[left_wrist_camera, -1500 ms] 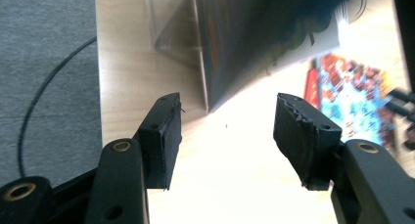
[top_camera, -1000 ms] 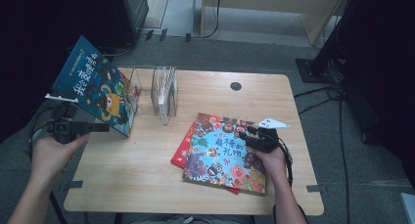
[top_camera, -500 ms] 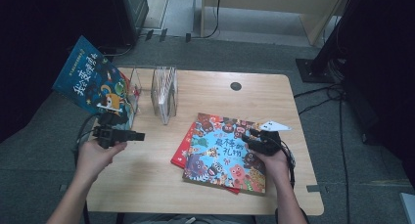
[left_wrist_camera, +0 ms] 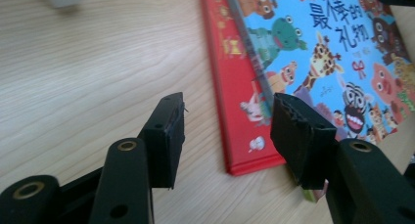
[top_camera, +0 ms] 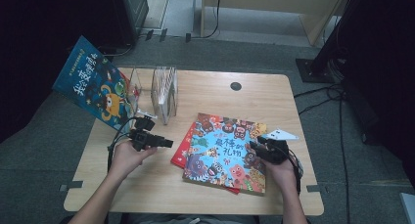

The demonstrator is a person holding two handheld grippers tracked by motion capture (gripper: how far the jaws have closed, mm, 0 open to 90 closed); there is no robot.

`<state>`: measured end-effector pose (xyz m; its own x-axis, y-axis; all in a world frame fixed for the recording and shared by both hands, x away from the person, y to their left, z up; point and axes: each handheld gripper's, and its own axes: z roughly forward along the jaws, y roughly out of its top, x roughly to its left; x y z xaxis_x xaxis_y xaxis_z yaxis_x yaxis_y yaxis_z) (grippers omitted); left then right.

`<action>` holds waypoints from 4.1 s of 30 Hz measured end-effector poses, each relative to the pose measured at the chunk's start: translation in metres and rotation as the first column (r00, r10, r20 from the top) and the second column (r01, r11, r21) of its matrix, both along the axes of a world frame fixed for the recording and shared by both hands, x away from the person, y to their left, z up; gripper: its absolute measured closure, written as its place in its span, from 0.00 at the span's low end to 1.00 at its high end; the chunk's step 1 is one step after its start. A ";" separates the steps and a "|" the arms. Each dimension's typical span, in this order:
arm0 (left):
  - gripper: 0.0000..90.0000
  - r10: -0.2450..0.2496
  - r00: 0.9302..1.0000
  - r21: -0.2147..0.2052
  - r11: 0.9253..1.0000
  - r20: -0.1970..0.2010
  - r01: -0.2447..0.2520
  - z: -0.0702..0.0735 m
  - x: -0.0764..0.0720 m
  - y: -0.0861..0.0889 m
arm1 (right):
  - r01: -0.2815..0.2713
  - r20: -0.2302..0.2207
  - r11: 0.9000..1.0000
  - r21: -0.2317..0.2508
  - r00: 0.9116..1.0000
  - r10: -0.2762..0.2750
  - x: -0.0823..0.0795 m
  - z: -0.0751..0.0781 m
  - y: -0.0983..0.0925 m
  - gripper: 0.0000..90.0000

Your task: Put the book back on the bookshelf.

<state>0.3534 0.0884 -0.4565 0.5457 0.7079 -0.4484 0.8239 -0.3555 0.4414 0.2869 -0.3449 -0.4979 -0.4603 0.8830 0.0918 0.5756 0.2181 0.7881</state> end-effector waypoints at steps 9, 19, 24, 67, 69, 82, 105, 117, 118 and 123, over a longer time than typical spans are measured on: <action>0.88 -0.125 0.991 0.029 0.992 0.056 0.123 -0.015 -0.001 -0.029 | 0.092 -0.024 0.996 0.011 0.996 -0.091 -0.021 -0.004 -0.022 0.90; 0.97 -0.153 0.987 -0.036 0.987 0.049 0.154 -0.028 -0.008 -0.043 | 0.149 -0.088 0.989 0.016 0.985 -0.147 -0.026 -0.011 -0.035 1.00; 0.95 -0.161 0.986 -0.003 0.987 0.049 0.162 -0.034 -0.016 -0.050 | 0.182 -0.090 0.983 0.000 0.979 -0.181 -0.022 -0.010 -0.029 1.00; 1.00 -0.091 0.995 -0.039 0.995 0.046 0.093 -0.036 -0.064 -0.037 | 0.090 -0.065 0.995 0.029 0.994 -0.088 0.030 0.002 0.010 0.99; 1.00 -0.112 0.992 -0.036 0.993 0.054 0.114 -0.036 -0.064 -0.045 | 0.097 -0.062 0.995 0.031 0.993 -0.095 0.026 0.002 0.005 0.99; 0.98 -0.246 0.967 -0.034 0.968 0.068 0.248 -0.036 -0.063 -0.091 | 0.106 -0.068 0.994 0.022 0.992 -0.105 -0.005 -0.001 -0.007 0.99; 0.94 -0.047 0.991 -0.030 0.998 0.124 0.051 -0.015 -0.020 -0.029 | 0.164 -0.115 0.986 0.037 0.981 -0.159 -0.028 -0.007 -0.031 0.98; 0.92 0.055 0.986 0.027 0.998 0.158 -0.060 -0.023 -0.015 0.001 | 0.172 -0.102 0.984 0.041 0.981 -0.167 -0.001 -0.009 -0.031 1.00; 0.92 0.059 0.985 0.030 0.997 0.162 -0.065 -0.024 -0.014 0.002 | 0.174 -0.100 0.984 0.038 0.980 -0.169 0.002 -0.009 -0.029 1.00; 0.92 0.098 0.980 0.033 0.994 0.170 -0.105 -0.029 -0.007 0.008 | 0.175 -0.103 0.984 0.026 0.980 -0.172 0.015 -0.008 -0.022 1.00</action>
